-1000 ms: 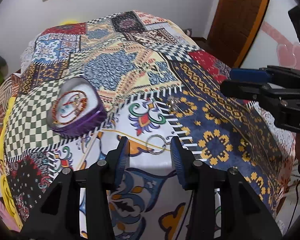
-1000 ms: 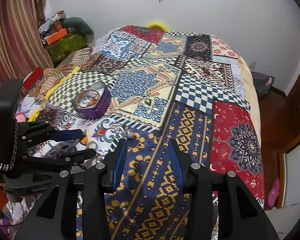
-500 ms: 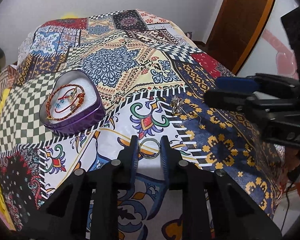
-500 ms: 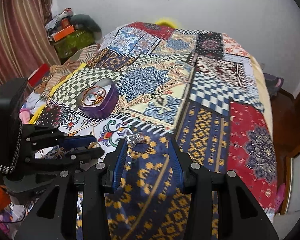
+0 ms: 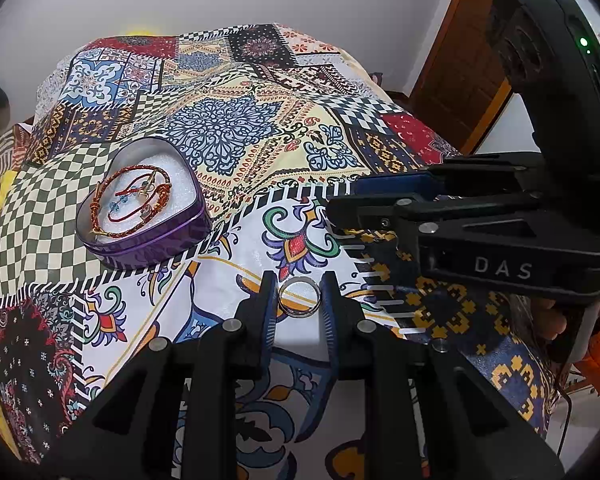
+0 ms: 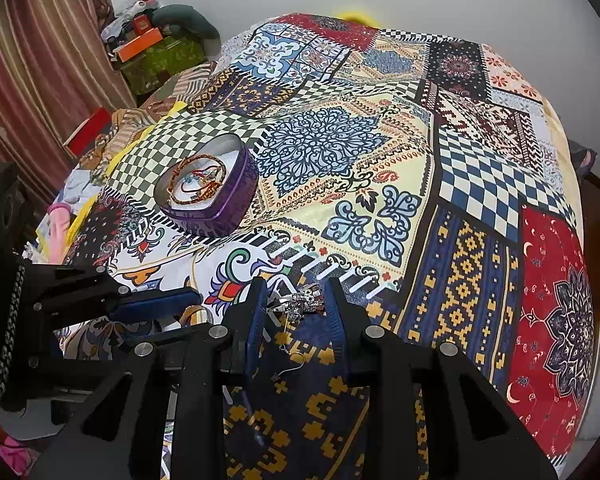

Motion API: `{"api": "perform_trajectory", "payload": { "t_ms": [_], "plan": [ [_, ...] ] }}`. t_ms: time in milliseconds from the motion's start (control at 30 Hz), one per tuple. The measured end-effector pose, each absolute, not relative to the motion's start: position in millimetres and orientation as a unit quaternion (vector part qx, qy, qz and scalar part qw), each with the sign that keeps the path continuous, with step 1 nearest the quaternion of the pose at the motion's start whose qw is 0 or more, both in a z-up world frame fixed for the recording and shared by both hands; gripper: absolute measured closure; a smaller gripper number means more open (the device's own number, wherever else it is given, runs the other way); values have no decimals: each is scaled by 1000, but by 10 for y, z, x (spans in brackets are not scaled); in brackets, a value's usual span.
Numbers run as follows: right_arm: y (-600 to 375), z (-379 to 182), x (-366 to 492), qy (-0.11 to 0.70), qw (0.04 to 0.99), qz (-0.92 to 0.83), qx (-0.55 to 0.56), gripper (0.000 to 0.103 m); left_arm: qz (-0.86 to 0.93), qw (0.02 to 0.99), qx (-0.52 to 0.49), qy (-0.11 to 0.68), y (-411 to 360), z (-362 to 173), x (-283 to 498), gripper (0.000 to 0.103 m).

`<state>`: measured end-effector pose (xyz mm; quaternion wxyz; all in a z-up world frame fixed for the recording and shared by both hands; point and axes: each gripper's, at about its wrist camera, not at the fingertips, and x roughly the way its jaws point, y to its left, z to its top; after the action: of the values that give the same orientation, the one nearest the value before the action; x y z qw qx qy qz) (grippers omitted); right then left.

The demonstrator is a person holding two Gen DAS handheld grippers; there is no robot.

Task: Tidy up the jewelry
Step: 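Grasp another gold ring with the left tool while the right tool grasps the silver charm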

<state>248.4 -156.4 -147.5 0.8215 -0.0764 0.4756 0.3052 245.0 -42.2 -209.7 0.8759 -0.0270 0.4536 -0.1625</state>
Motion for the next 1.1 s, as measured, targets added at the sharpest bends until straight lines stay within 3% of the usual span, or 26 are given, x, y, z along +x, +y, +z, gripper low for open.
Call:
{"api": "perform_trajectory", "payload": {
  "t_ms": [100,333,700,800,933,1100],
  "plan": [
    [-1537,-1416,2471,471,823,307,-84,95,-162,877,-28,452,-421,-2091,2446,82],
    [-1596,-1237,2471,455,835,301,-74,96,-156,880,-31,448,-406,-2081,2409,82],
    [-1740,-994,2434,436,850,290,-63,96,-146,883,-39,444,-331,-2034,2343,82],
    [-1703,-1076,2450,457,834,302,-59,96,-139,885,-35,442,-296,-2013,2335,82],
    [-1640,-1243,2511,482,821,299,-64,87,-133,889,-32,438,-241,-1976,2353,82],
    [-1602,-1428,2681,516,802,297,-44,86,-128,892,-35,432,-165,-1950,2365,82]
  ]
}}
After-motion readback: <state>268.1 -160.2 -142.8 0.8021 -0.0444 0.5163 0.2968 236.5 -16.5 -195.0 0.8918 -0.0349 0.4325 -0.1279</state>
